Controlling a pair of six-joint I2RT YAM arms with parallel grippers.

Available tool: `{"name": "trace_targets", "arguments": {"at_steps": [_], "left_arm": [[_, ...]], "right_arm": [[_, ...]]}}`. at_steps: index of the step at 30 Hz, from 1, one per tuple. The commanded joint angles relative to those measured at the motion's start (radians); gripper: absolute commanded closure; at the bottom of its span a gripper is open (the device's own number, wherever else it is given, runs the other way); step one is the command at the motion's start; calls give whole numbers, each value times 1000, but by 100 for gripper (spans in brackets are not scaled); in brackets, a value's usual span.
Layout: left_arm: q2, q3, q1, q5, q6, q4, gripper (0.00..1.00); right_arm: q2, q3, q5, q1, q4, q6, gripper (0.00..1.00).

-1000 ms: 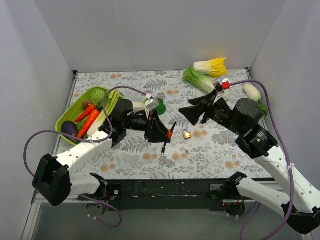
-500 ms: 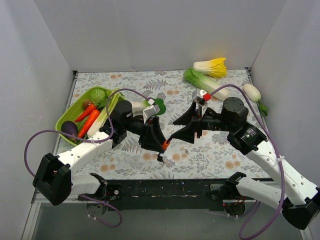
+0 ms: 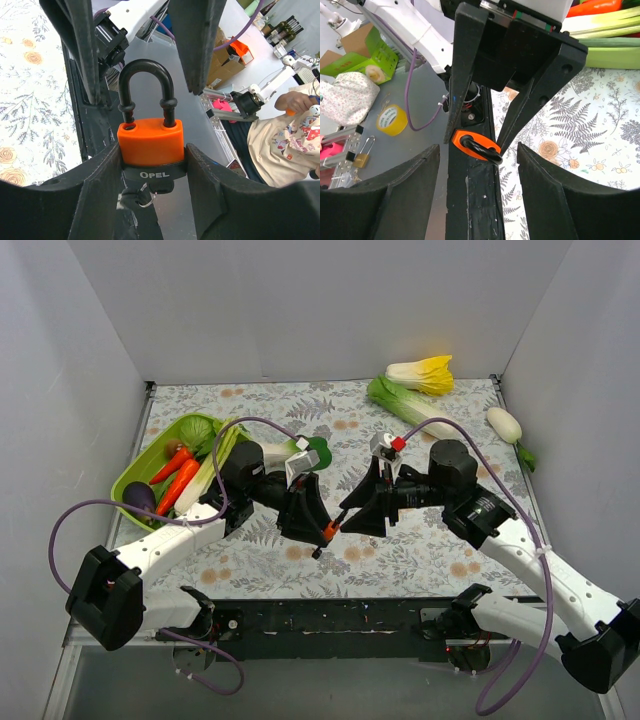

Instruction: Unlock with the key

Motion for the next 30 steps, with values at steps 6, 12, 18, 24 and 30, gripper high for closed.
{"name": "trace_targets", "arguments": {"at_steps": [6,12,18,24,30], "left_arm": [[-12,-4,5,-32,-17,53,100],[-10,-14,5,-53,-43,87,100],[-24,-5,5,-136,13,18,100],[-25,32,5,-320,124,-160,100],[-27,59,5,-577,187,-277,100]], "right_arm": [[-20,-36,-16,-3,97,4,39],[-27,-51,-16,-1,120,11,51],[-35,-51,-4,-1,110,12,68],[-43,-42,77,-1,48,2,94],[-27,-41,212,-1,-24,-4,99]]}}
